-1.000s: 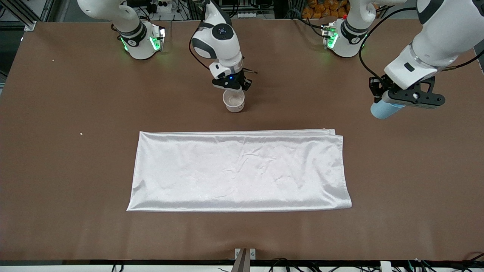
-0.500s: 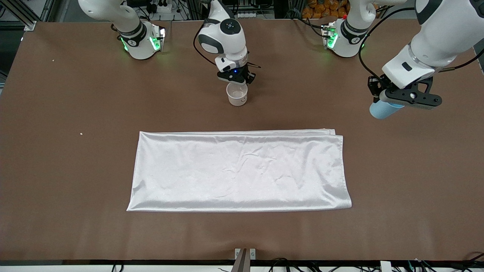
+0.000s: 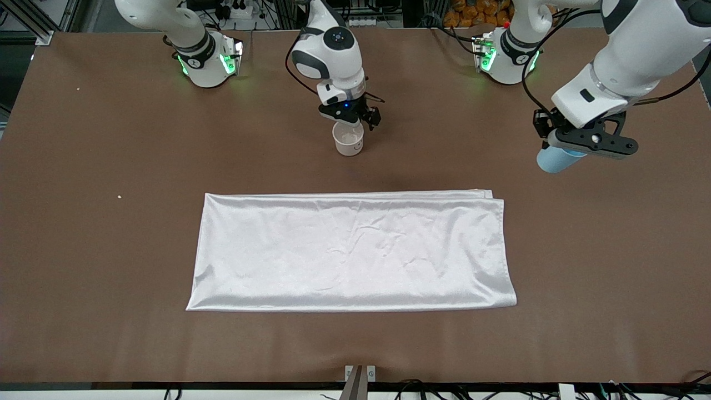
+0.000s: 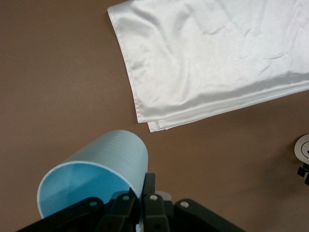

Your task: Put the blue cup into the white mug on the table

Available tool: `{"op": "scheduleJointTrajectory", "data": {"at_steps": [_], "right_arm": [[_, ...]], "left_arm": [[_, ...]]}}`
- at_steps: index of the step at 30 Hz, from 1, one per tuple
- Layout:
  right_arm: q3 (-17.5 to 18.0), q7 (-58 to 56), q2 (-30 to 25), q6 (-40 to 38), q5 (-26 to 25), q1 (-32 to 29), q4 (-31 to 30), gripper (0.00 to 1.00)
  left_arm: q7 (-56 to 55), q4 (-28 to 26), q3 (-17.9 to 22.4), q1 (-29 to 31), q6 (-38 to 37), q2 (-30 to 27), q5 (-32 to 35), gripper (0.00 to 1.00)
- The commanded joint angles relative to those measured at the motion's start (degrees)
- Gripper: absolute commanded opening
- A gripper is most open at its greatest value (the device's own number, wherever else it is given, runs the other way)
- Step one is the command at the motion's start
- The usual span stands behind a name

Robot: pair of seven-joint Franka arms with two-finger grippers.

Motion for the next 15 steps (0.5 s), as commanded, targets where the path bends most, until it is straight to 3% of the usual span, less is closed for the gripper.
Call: {"op": "scheduleJointTrajectory", "data": {"at_steps": [1,8,15], "right_arm": [[-0.01,1.32,-5.16,-4.38,-1.33,-0.38,-0.47,1.00],[-0.45,-2.36,-8.50,-10.35,-1.33,-2.22,0.23,1.00],[-0.62,-14.66,-9.56,-17.47,-1.33,-10.12,2.51,1.00]], "left_arm": [[1.31,0.79,-0.71,0.08,-1.22,-0.33,-0.58,0.00],[1.22,1.23,-2.91,0.08,-1.49,-0.33,-0.58,0.00],[0.79,2.46,-5.89,0.08,-2.28,-0.33,-0.58,0.00]]}}
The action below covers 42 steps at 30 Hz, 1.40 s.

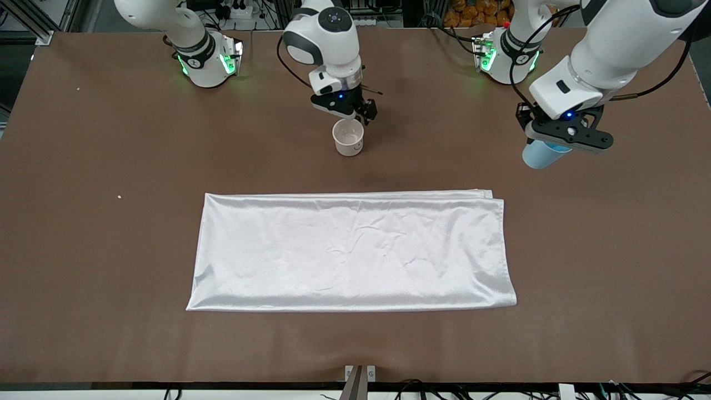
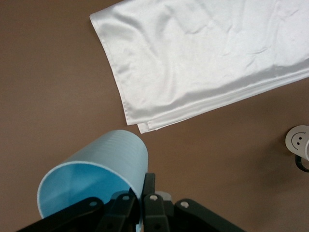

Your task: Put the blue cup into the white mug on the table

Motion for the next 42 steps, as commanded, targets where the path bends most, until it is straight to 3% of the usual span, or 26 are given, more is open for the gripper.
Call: {"op": "scheduleJointTrajectory", "data": {"at_steps": [1,12,19,24,29,37,42], "right_arm": [[0.21,-9.84,-1.14,-4.81,-1.14,-7.46,1.89,1.00],[0.21,-31.82,-0.08,-8.50,-1.06,-22.93,6.64,1.00],[0.21,-46.66,0.10,-8.59,-1.06,-32.16,7.17,1.00],[0.21,-55.11,-0.43,-9.38,-1.06,-36.56,8.49,1.00],[0.21,-58.98,-0.17,-17.54,-1.14,-40.42,12.88,1.00],[0.30,-67.15,-0.17,-22.56,-0.97,-47.19,18.59,1.00],[0.21,-72.34,-0.52,-23.97,-0.97,-50.10,18.69,1.00]], "left_arm": [[0.61,1.61,-2.93,0.20,-1.79,-0.31,-0.58,0.00],[-3.61,2.48,-11.28,0.02,-2.58,0.74,-1.54,0.00],[-11.95,4.07,-19.89,-0.06,-2.41,3.38,-1.37,0.00],[-13.45,4.33,-24.64,-0.15,0.48,6.63,-1.10,0.00],[-13.46,4.33,-27.98,-0.15,3.22,9.97,-1.28,0.00],[-14.42,4.16,-32.90,-0.59,8.83,15.94,-0.40,0.00],[-18.20,4.42,-35.45,-2.08,10.25,21.39,4.33,0.00]]}}
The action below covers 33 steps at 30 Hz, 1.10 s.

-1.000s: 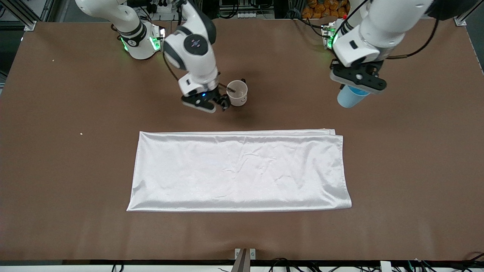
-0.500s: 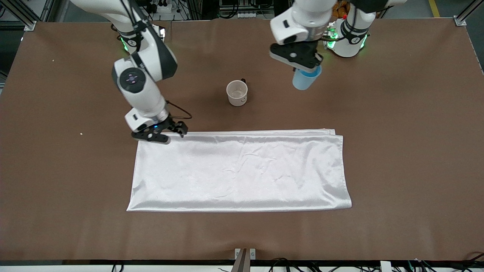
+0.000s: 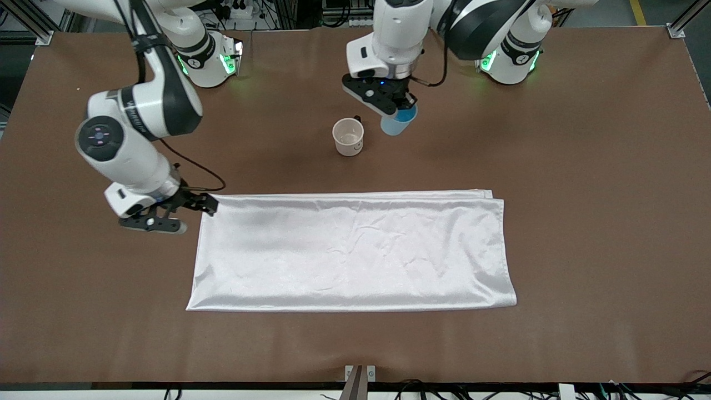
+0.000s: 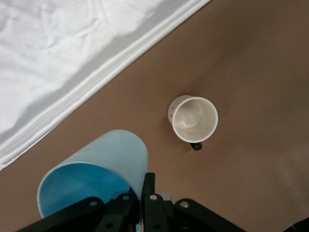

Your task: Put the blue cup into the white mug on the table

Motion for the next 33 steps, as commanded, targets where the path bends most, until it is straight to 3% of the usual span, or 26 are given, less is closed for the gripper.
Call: {"op": "scheduleJointTrajectory", "data": {"at_steps": [1,13,25,33], "right_arm": [[0.97,-4.85,-0.18,-1.77,-0.81,-3.31,0.91,1.00],[0.88,-6.26,-0.09,-1.95,-0.89,-4.36,2.49,1.00],[0.97,-16.19,-2.99,-3.88,-0.72,-8.49,2.06,1.00],[0.89,-17.07,-9.84,-4.15,-0.54,-9.55,-5.67,1.00]], "left_arm": [[-4.15,1.96,-3.70,-1.39,0.92,6.70,6.04,0.00],[-21.29,2.13,-11.18,-4.12,3.56,17.69,21.87,0.00],[-26.74,4.94,-11.27,-7.02,6.99,22.88,26.09,0.00],[-29.38,5.73,-11.35,-8.42,6.99,25.70,30.31,0.00]]}}
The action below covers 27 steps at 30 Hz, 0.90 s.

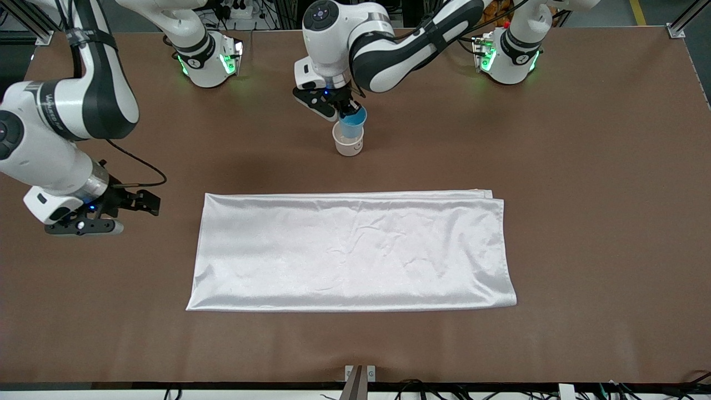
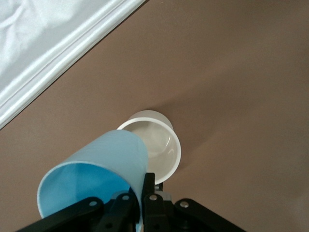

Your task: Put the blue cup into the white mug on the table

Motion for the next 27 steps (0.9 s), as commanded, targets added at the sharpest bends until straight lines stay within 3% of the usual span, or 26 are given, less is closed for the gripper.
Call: {"op": "scheduleJointTrajectory", "data": {"at_steps": [1,15,27], "right_arm": [[0.82,-0.81,-7.50,0.08,-0.40,-1.08,-7.69,1.00],[0.47,-0.55,-11.55,-1.33,-0.05,-2.14,-5.95,1.00],[0.74,-0.81,-10.41,-21.18,0.22,-2.40,12.06,1.00]], "left_arm": [[-2.89,1.86,-0.75,-1.04,-0.28,3.38,4.37,0.00],[-4.83,1.68,-0.75,-2.00,-0.11,5.05,7.28,0.00],[-4.92,1.51,-0.75,-2.79,-0.19,5.49,7.36,0.00]]}}
